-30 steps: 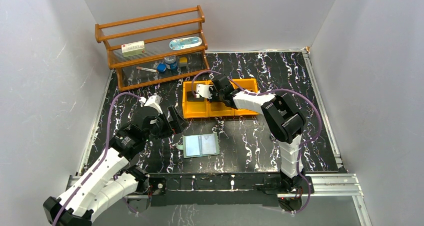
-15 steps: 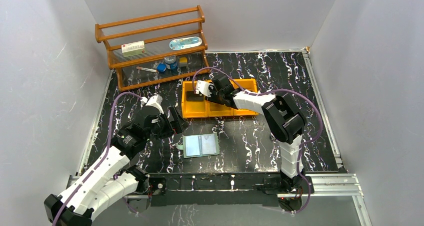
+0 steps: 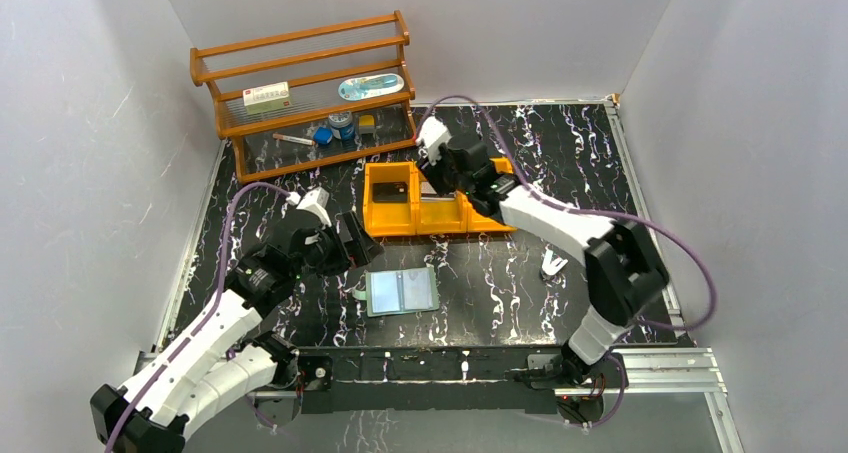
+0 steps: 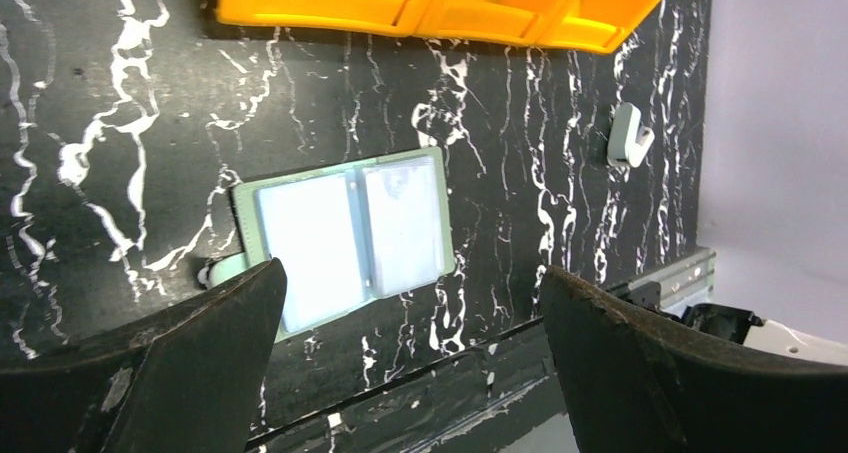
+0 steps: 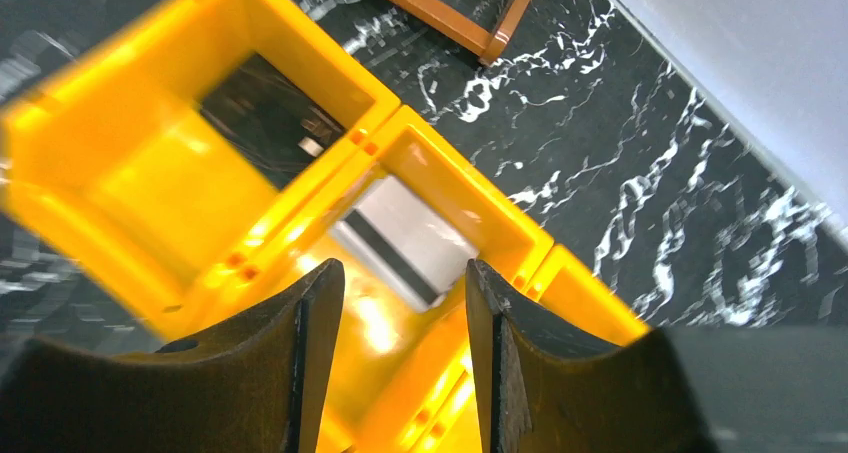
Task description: Take the credit cards out of the card holder
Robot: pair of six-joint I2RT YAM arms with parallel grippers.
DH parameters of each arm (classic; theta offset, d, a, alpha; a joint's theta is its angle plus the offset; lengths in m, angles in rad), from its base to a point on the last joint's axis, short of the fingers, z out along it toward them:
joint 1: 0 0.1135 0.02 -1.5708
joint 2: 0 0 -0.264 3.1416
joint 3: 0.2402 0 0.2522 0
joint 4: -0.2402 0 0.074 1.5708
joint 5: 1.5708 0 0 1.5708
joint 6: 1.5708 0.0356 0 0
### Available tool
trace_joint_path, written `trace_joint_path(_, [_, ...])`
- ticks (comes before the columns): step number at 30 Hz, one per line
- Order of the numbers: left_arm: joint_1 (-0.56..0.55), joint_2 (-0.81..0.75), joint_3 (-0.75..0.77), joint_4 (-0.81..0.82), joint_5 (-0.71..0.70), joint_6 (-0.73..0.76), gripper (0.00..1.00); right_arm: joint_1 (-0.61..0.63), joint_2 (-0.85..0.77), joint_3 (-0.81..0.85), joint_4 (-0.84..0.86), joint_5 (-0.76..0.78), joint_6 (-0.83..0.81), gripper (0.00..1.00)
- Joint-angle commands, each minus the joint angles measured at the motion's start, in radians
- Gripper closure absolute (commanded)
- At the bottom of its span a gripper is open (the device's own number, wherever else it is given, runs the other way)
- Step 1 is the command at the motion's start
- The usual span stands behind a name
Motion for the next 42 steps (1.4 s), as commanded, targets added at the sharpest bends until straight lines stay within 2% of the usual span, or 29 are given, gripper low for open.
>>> trace_joint_path(1, [0.004, 0.041, -0.019, 0.074, 0.104, 0.006, 0.04, -0.001, -0.195, -0.073, -0.072, -0.061, 0.551, 0.43])
trace_joint_path(6, [0.004, 0.129, -0.012, 0.058, 0.13, 0.016, 0.1, -0.001, -0.292, -0.246, -0.118, -0.324, 0.998, 0.47])
trace_joint_path(8, [0.004, 0.17, -0.011, 0.042, 0.137, 0.02, 0.14, 0.003, -0.295, -0.316, -0.091, -0.445, 1.118, 0.51])
trace_joint_path(11, [0.004, 0.225, -0.009, 0.012, 0.149, 0.023, 0.18, 0.032, -0.293, -0.396, -0.073, -0.471, 1.227, 0.52])
trace_joint_path(20, [0.004, 0.289, -0.043, 0.002, 0.195, 0.048, 0.21, 0.124, -0.232, -0.421, -0.105, -0.456, 1.29, 0.55])
trace_joint_path(33, [0.004, 0.392, -0.063, 0.016, 0.22, 0.069, 0.23, 0.155, -0.115, -0.414, -0.118, -0.459, 1.321, 0.55])
trace_joint_path(42, [0.004, 0.47, -0.111, 0.072, 0.235, 0.081, 0.35, 0.155, -0.078, -0.401, -0.138, -0.435, 1.321, 0.54])
